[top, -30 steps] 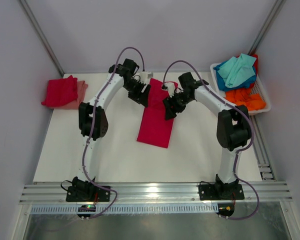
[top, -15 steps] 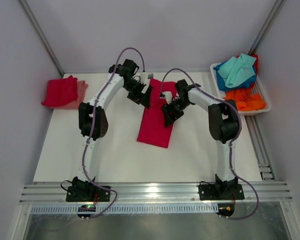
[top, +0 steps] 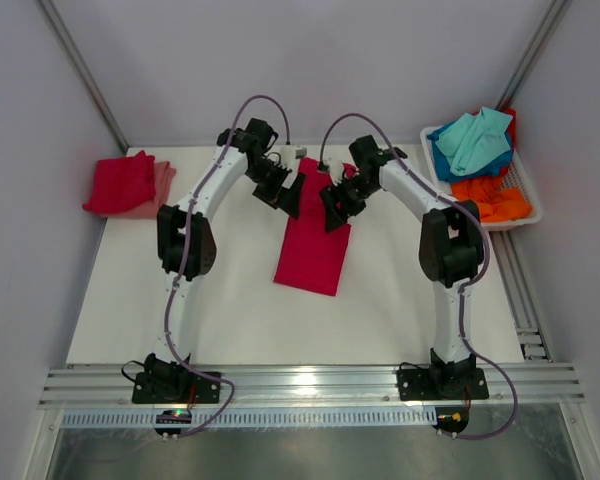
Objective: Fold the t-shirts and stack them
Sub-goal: Fold the folded rectangular tshirt in 1/3 of the way
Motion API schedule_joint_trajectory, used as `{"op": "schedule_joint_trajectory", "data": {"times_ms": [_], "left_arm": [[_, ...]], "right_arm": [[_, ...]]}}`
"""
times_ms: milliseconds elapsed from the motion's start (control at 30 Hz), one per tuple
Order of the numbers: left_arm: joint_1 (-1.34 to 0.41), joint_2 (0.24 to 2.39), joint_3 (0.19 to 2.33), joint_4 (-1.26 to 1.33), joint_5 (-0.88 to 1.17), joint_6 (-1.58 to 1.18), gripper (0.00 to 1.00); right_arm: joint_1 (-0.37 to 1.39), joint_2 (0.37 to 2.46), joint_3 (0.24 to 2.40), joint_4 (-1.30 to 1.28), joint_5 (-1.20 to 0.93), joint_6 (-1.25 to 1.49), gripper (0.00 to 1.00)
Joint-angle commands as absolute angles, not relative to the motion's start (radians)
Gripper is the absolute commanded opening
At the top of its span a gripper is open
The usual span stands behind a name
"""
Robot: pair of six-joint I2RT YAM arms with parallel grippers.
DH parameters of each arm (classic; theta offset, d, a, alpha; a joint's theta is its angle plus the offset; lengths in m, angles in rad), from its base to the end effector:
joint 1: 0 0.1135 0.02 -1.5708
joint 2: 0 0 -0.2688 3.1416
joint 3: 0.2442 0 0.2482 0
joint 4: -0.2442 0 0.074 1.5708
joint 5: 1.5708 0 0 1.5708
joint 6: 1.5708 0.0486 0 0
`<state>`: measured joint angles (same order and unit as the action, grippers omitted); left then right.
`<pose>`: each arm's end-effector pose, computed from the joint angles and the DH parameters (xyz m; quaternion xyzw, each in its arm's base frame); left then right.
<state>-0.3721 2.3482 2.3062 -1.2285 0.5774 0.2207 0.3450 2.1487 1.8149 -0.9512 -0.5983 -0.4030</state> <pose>0.4427 -0.2013 0.2453 0.3176 0.8941 -0.2915 0.1217 0.4107 0.1767 0.2069 -0.3846 0.8651 0.2876 0.1445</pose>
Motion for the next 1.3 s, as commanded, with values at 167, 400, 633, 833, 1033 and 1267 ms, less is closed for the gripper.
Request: {"op": "schedule_joint_trajectory", "data": {"times_ms": [167, 400, 633, 833, 1033, 1267], "left_arm": [[-0.370, 2.201, 2.236, -1.258, 0.716, 0.290, 0.99], [-0.448, 2.128, 2.232, -1.429, 0.491, 0.596, 0.99], [-0.593, 2.059, 2.210, -1.390, 0.361, 0.626, 0.99], [-0.725, 2.002, 2.112, -1.353, 0.383, 0.592, 0.99], [-0.726, 1.990, 2.002, -1.327, 0.436, 0.514, 0.99], [-0.589, 2.025, 2.044, -1.196, 0.515, 0.368, 0.99]], "right_arm": [[0.348, 1.849, 1.735, -0.809, -0.219, -0.284, 0.75], [0.316, 1.851, 1.562, -0.669, 0.067, -0.292, 0.78], [0.301, 1.928, 1.617, -0.675, 0.132, -0.206, 0.80], [0.293, 1.925, 1.611, -0.661, 0.130, -0.209, 0.82], [0.273, 1.887, 1.608, -0.681, 0.061, -0.204, 0.83], [0.268, 1.755, 1.623, -0.626, 0.084, -0.155, 0.88]]}}
